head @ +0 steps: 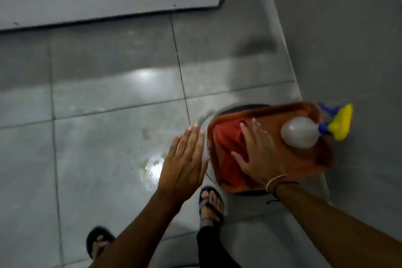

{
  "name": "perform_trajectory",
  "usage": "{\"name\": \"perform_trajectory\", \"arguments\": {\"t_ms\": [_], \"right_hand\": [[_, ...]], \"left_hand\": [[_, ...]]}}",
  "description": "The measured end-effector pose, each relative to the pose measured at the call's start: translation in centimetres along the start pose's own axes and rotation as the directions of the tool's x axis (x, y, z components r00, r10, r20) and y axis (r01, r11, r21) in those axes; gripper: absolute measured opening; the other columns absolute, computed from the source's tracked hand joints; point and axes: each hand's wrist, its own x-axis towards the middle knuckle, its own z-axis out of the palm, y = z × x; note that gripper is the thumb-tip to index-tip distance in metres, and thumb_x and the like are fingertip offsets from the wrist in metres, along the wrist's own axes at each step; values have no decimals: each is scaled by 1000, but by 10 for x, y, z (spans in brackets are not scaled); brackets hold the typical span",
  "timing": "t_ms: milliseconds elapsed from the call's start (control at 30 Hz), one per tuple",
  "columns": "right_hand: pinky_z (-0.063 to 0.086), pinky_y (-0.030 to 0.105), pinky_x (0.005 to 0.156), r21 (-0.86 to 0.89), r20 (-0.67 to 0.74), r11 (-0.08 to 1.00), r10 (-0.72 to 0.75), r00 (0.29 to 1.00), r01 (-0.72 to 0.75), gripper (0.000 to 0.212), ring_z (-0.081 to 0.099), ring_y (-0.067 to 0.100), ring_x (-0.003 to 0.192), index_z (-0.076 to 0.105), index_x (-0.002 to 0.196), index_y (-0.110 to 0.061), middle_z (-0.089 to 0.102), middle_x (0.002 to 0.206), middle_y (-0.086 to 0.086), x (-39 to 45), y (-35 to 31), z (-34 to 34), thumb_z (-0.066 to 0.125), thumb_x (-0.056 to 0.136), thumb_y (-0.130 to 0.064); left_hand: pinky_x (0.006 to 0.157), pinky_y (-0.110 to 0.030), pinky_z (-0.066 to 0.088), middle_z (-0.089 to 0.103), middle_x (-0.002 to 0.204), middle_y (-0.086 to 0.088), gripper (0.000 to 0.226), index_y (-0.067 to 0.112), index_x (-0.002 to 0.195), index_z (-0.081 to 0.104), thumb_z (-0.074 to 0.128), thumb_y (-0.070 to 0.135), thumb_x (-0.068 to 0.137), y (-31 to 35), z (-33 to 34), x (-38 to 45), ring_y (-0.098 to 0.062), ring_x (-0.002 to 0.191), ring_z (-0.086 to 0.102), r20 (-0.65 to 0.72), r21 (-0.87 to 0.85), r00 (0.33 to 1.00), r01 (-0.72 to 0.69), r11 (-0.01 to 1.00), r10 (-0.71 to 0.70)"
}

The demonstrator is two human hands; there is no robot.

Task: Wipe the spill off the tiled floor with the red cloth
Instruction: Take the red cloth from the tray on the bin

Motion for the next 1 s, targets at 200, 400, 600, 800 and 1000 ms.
{"name": "perform_trajectory", "arguments": {"t_ms": [200,400,600,800,1000], "right_hand": [[16,52,130,170,-93,985,53,994,-37,76,13,39,160,16,162,-23,10,171,23,12,-5,87,47,97,-47],[37,57,123,440,-130,890,197,972,-121,63,19,31,159,29,159,-20,20,171,13,8,-15,74,46,102,-1],[38,27,118,669,-190,736,304,933,-104,59,44,13,140,30,159,-20,40,162,6,1,-77,13,49,104,-5],[20,-2,117,712,-206,700,130,970,57,65,36,5,145,30,158,-16,39,160,4,8,-177,91,52,100,3],[27,28,122,688,-96,708,307,947,-160,60,37,30,150,28,159,-9,33,164,15,86,-201,253,46,103,4]], "left_hand": [[129,-48,30,28,171,-22,65,0,162,31,35,36,108,16,89,23,-34,159,28,49,-65,998,-42,997,45],[130,-48,28,25,172,-20,70,2,164,27,30,46,110,9,87,15,-32,161,25,38,-26,999,-20,999,21],[131,-47,22,23,173,-20,70,2,164,26,28,46,110,-58,58,-47,-31,161,21,51,16,993,103,995,-104],[129,-52,26,25,170,-25,74,-4,162,28,27,47,107,-181,123,-134,-39,159,25,76,92,956,276,957,-283],[132,-53,19,14,172,-27,78,-6,163,18,19,48,106,-295,241,-193,-41,161,16,81,130,922,367,921,-379]]}}
